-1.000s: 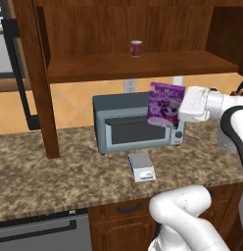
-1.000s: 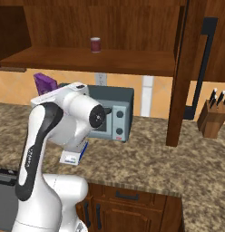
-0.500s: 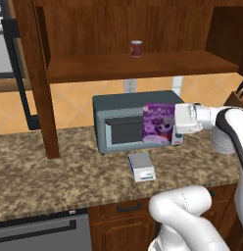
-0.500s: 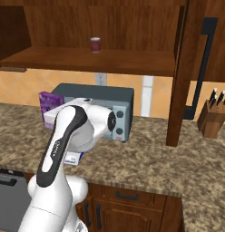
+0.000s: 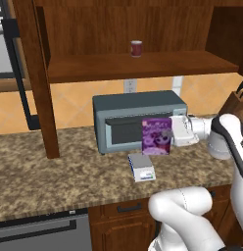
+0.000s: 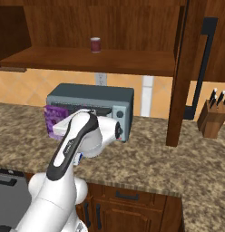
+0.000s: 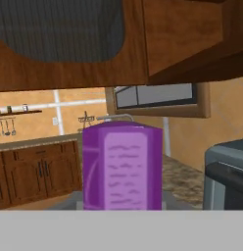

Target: Pick the cereal and place it on the digital scale for weighing, and close the cabinet.

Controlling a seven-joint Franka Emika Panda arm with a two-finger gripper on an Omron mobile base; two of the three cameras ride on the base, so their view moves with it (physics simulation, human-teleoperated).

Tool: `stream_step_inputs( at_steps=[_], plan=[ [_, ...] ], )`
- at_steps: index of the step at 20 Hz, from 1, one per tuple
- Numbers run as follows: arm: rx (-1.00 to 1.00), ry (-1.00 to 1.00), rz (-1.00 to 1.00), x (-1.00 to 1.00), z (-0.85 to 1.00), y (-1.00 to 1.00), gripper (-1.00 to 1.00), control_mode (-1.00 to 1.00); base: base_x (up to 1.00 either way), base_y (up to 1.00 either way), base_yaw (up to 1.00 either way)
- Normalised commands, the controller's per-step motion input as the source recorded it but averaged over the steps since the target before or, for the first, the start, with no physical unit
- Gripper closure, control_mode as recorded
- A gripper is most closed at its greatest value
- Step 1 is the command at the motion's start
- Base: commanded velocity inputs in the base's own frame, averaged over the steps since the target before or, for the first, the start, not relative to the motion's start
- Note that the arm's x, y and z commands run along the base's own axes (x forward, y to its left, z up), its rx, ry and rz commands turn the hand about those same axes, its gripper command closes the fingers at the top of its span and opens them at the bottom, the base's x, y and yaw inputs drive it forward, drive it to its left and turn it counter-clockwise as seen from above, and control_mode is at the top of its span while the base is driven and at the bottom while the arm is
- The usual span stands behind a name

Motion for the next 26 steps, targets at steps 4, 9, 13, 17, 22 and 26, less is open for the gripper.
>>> stream_step_inputs(
  at_steps=[4, 9, 13, 17, 22, 26],
  plan=[
    [0.0, -0.03, 0.02, 0.18, -0.45, 0.0, 1.0, -1.0, 0.0, 0.0, 0.0],
    [0.0, 0.0, 0.0, 0.22, -0.4, 0.0, 1.0, -1.0, 0.0, 0.0, 0.0],
    [0.0, 0.0, 0.0, 0.24, -0.37, 0.0, 1.0, -1.0, 0.0, 0.0, 0.0],
    [-0.03, -0.03, 0.0, 0.2, -0.37, 0.0, 1.0, -1.0, 0.0, 0.0, 0.0],
    [-0.02, -0.06, 0.0, 0.09, -0.33, 0.0, 1.0, -1.0, 0.0, 0.0, 0.0],
    [0.0, -0.04, 0.0, 0.1, -0.27, 0.0, 1.0, -1.0, 0.0, 0.0, 0.0]
  ],
)
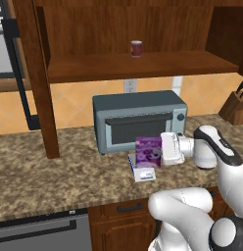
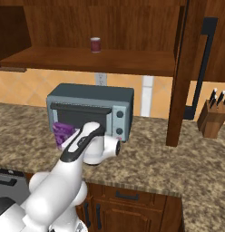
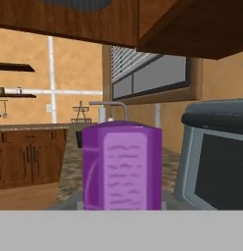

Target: Pick the cereal and place it on the digital scale for weighing, and close the cabinet.

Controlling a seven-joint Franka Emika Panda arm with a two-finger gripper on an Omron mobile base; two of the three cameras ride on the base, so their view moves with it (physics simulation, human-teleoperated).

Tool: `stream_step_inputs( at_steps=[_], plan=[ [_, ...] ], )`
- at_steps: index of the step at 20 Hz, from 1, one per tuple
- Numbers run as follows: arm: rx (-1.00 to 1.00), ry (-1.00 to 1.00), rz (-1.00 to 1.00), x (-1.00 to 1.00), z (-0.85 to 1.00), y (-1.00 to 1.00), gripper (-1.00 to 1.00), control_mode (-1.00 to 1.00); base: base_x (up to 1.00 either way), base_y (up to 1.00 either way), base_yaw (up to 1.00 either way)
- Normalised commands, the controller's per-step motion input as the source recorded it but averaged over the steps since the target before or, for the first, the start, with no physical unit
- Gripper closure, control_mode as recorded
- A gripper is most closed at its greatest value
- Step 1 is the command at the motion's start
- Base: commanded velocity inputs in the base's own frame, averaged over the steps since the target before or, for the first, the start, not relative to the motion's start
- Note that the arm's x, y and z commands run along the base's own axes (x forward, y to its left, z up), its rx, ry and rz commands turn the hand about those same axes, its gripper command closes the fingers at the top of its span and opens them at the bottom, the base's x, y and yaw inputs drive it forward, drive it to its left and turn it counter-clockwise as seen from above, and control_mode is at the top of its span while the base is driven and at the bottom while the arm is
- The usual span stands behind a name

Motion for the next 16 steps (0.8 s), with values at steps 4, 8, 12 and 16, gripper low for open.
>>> stream_step_inputs(
  at_steps=[4, 8, 12, 16],
  plan=[
    [0.0, 0.0, 0.0, 0.2, -0.13, 0.0, 1.0, -1.0, 0.0, 0.0, 0.0],
    [0.0, -0.01, 0.0, 0.28, 0.0, 0.0, 1.0, -1.0, 0.0, 0.0, 0.0],
    [0.0, 0.0, 0.0, 0.33, 0.0, 0.0, 1.0, -1.0, 0.0, 0.0, 0.0],
    [0.0, -0.02, 0.0, 0.33, -0.12, 0.0, 1.0, -1.0, 0.0, 0.0, 0.0]
  ],
)
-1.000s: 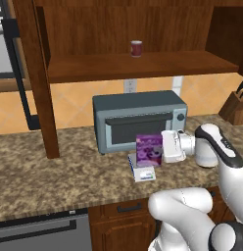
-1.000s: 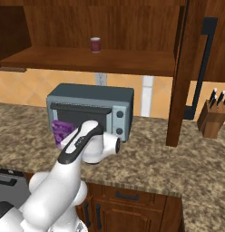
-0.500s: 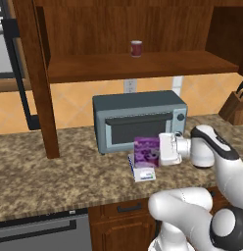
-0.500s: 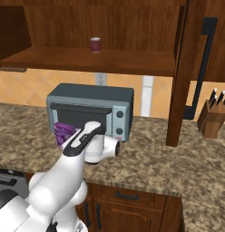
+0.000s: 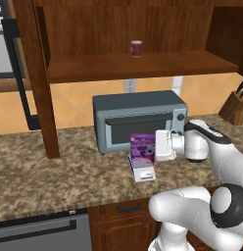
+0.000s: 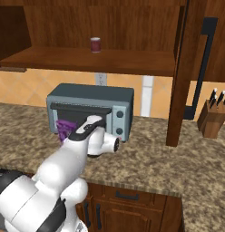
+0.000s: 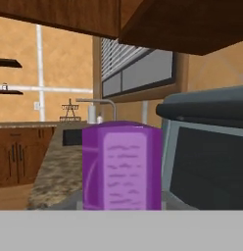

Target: Pick the cereal and place it on the digital scale for weighing, and close the cabinet.

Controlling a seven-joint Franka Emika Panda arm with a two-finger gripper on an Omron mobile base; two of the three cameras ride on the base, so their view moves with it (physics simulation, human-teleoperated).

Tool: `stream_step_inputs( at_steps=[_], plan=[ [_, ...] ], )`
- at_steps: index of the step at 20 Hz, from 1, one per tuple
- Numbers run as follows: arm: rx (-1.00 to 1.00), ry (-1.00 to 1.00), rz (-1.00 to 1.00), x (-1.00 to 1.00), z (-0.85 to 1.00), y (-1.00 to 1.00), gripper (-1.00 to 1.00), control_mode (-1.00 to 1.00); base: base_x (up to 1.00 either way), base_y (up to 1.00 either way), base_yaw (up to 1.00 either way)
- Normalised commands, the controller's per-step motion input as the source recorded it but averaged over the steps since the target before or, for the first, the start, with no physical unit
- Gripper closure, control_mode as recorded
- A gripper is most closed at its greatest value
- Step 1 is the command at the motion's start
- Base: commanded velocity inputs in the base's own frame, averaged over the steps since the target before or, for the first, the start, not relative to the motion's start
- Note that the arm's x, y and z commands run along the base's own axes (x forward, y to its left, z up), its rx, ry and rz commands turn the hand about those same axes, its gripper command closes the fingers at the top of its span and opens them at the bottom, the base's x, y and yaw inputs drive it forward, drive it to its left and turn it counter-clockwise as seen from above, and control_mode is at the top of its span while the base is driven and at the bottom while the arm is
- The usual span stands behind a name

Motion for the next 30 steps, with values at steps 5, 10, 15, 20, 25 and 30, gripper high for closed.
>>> stream_step_inputs(
  at_steps=[5, 10, 15, 20, 25, 30],
  plan=[
    [-0.01, -0.08, 0.0, 0.07, -0.4, 0.0, 1.0, -1.0, 0.0, 0.0, 0.0],
    [0.0, -0.05, 0.0, 0.09, -0.42, 0.0, 1.0, -1.0, 0.0, 0.0, 0.0],
    [0.0, 0.0, 0.0, 0.06, -0.06, 0.0, 1.0, -1.0, 0.0, 0.0, 0.0],
    [0.0, -0.01, 0.0, 0.0, 0.0, 0.0, 1.0, -1.0, 0.0, 0.0, 0.0],
    [0.0, 0.0, 0.0, 0.0, 0.0, 0.02, -1.0, -1.0, 0.0, 0.0, 0.0],
    [0.0, 0.0, 0.0, 0.0, 0.02, 0.0, -1.0, -1.0, 0.0, 0.0, 0.0]
  ],
)
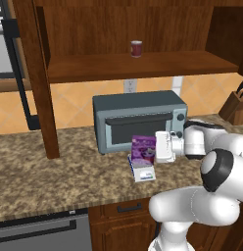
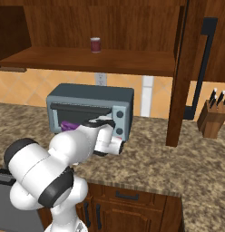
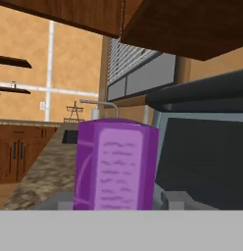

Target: Pick the cereal and place it on the digital scale for weighing, and close the cabinet.

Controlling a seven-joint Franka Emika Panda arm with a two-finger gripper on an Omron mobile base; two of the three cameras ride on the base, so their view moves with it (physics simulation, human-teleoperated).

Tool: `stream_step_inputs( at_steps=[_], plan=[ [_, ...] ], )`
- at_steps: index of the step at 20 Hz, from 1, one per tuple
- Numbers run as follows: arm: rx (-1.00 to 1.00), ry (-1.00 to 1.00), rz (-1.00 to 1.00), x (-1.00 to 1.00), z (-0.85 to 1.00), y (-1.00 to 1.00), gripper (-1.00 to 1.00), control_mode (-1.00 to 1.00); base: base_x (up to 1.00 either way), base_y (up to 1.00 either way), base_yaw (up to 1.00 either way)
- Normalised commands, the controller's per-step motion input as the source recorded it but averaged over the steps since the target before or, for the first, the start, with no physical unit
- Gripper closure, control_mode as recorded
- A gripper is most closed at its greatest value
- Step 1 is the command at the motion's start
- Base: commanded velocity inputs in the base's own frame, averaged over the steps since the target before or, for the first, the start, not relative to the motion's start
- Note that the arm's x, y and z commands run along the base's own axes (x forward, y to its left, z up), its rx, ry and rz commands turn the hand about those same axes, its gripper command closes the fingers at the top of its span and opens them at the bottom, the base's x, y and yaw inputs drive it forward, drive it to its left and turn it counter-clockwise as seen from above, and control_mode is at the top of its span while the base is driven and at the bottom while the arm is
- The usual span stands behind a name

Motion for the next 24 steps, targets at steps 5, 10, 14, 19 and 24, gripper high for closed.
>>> stream_step_inputs(
  at_steps=[5, 10, 14, 19, 24],
  plan=[
    [0.0, -0.03, 0.0, 0.0, 0.18, 0.0, -1.0, -1.0, 0.0, 0.0, 0.0],
    [0.0, -0.1, 0.0, -0.13, 0.38, -0.03, -1.0, -1.0, 0.0, 0.0, 0.0],
    [0.01, -0.22, 0.0, -0.57, 0.47, -0.31, -1.0, -1.0, 0.0, 0.0, 0.0],
    [0.04, -0.23, -0.02, -0.67, 0.4, -0.46, -1.0, -1.0, 0.0, 0.0, 0.0],
    [0.16, -0.27, -0.04, -0.69, 0.41, -0.65, -1.0, -1.0, 0.0, 0.0, 0.0]
  ],
)
